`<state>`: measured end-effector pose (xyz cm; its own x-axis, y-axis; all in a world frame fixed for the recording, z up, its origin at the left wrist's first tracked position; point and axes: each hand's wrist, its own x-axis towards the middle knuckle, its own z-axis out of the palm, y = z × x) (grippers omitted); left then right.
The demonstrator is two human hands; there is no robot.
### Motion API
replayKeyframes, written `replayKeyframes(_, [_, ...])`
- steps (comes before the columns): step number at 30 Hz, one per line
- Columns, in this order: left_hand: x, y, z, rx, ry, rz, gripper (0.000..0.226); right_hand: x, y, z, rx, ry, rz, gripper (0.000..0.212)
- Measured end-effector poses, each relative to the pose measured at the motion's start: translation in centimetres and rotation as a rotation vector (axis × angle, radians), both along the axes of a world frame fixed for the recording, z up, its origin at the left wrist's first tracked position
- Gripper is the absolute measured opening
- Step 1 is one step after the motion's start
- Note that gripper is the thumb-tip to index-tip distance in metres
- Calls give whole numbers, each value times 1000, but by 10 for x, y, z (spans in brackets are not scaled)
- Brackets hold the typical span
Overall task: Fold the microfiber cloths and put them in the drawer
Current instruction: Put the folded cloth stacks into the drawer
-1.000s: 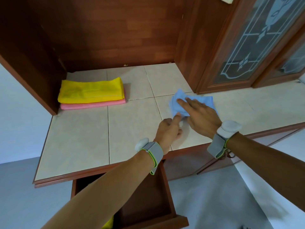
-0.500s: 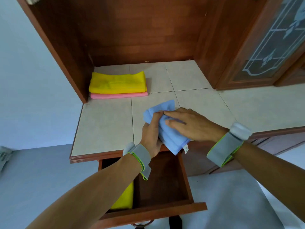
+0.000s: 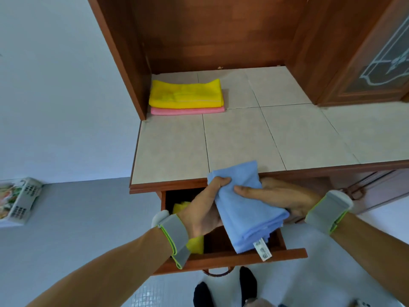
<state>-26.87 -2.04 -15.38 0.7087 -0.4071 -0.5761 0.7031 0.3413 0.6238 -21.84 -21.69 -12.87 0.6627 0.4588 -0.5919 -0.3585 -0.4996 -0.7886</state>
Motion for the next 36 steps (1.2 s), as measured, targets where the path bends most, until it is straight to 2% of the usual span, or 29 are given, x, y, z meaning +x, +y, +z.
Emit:
replayKeyframes(5, [3, 22, -26, 350, 44, -172, 79, -8, 8, -38, 2, 195, -78, 57])
replayKeyframes(8, [8, 33, -40, 556, 18, -272, 93, -3, 19, -69, -49, 213, -86, 75])
replayKeyframes(10, [11, 37, -46, 793, -93, -339, 69, 1, 24, -89, -137, 154, -81, 80])
replayKeyframes(12, [16, 47, -61, 1082, -306, -501, 50, 7, 30, -110, -231, 130, -113, 78])
replayKeyframes(14, [12, 53, -72, 1360, -468, -726, 50, 6, 32, -127, -267, 153, -165, 86])
replayKeyframes(15, [10, 57, -79, 1480, -515, -852, 59, 6, 35, -137, -265, 179, -175, 88])
replayKeyframes(16, [7, 57, -88, 1550, -550, -973, 70, 6, 38, -145, -252, 198, -185, 79])
replayKeyframes(18, [-1, 49, -95, 1582, -543, -1174, 94, 0, 44, -145, -258, 197, -138, 48])
replayKeyframes(20, [-6, 45, -110, 1601, -470, -1226, 104, 0, 49, -156, -267, 182, -81, 57])
replayKeyframes(21, [-7, 44, -119, 1617, -429, -1184, 102, 0, 50, -162, -233, 186, -59, 57])
replayKeyframes(24, [-13, 47, -124, 1687, -369, -1099, 85, -4, 53, -164, -167, 204, -12, 27])
replayKeyframes(25, [-14, 46, -125, 1683, -372, -1059, 80, -4, 53, -166, -164, 199, -13, 27])
replayKeyframes(27, [-9, 38, -130, 1662, -478, -773, 54, -5, 57, -167, -148, 187, 19, 34])
replayKeyframes(28, [-9, 37, -125, 1597, -399, -822, 37, -6, 60, -165, -149, 166, 45, 37])
replayKeyframes(29, [-8, 36, -122, 1608, -435, -786, 31, -7, 62, -168, -170, 137, 76, 41])
replayKeyframes(30, [-7, 37, -114, 1561, -407, -853, 43, -8, 63, -165, -203, 118, 110, 47])
replayKeyframes(32, [1, 38, -118, 1534, -494, -877, 85, -5, 65, -157, -205, 86, 115, 64])
replayKeyframes(33, [5, 40, -108, 1449, -440, -905, 97, -4, 67, -150, -195, 110, 111, 64])
replayKeyframes(34, [9, 39, -98, 1408, -434, -892, 103, -3, 70, -142, -200, 160, 108, 62])
replayKeyframes(36, [11, 35, -105, 1411, -563, -866, 113, 2, 68, -138, -205, 229, 49, 61])
